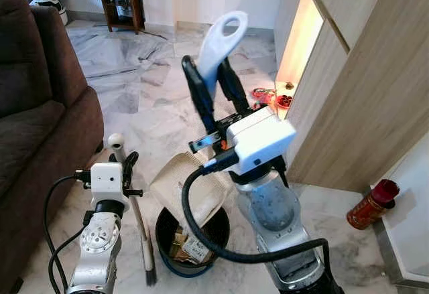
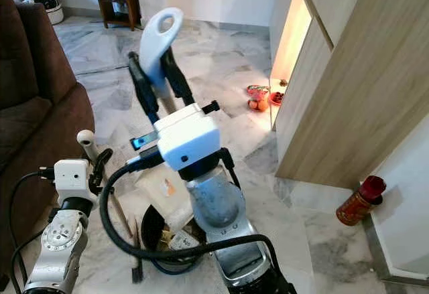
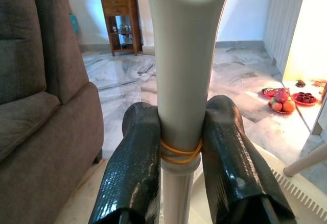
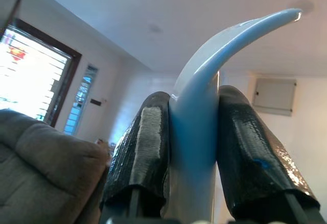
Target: Sweep floor
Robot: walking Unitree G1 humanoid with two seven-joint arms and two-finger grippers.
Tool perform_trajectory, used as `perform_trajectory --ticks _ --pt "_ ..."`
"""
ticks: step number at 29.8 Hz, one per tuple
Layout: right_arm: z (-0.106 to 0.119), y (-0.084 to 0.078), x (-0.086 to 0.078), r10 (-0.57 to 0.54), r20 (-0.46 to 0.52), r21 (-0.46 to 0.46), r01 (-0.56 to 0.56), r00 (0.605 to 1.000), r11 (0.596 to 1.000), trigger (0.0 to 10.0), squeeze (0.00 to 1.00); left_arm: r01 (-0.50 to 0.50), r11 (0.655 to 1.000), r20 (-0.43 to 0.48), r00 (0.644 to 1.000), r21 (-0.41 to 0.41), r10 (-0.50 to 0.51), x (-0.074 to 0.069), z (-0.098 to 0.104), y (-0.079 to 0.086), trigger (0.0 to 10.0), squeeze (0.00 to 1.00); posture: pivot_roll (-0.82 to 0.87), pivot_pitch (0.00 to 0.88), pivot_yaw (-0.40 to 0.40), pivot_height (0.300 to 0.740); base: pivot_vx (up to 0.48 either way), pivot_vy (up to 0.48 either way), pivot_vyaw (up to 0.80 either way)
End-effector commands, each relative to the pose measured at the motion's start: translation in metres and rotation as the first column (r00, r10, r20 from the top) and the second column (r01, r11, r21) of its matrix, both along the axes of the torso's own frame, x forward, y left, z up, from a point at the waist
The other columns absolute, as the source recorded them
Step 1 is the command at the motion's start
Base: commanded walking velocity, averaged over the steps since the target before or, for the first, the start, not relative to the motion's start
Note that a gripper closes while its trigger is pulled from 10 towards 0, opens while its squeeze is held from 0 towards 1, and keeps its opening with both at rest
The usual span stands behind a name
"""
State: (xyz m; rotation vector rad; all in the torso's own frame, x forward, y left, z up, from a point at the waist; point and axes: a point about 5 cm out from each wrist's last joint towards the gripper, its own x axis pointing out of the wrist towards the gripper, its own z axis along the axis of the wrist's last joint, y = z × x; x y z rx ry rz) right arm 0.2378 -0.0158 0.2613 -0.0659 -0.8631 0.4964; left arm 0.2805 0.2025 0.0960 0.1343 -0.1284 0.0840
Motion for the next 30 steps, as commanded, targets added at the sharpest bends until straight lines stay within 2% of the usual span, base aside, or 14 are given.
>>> perform_trajectory --ticks 1,5,30 --pt "0.015 -0.001 -0.012 0.01 0.114 0.014 -0.011 0.993 1.0 10.0 0.0 0.015 1.0 0.047 0.999 -0.003 -0.015 0.002 0.007 -0.002 10.0 0.0 0.06 0.042 -0.048 0.74 0.0 0.0 0.0" --pt "0.014 0.003 -0.014 0.012 0.153 -0.037 -0.007 0.988 0.999 10.0 0.0 0.016 1.0 0.047 0.999 -0.004 -0.016 0.002 0.007 -0.003 10.0 0.0 0.06 0.041 -0.05 0.74 0.0 0.0 0.0" --pt "0.011 0.01 -0.017 0.029 0.199 -0.111 -0.007 0.979 0.994 10.0 0.0 0.018 1.0 0.05 0.999 -0.007 -0.018 0.003 0.007 -0.004 10.0 0.0 0.06 0.035 -0.054 0.74 0.0 0.0 0.0"
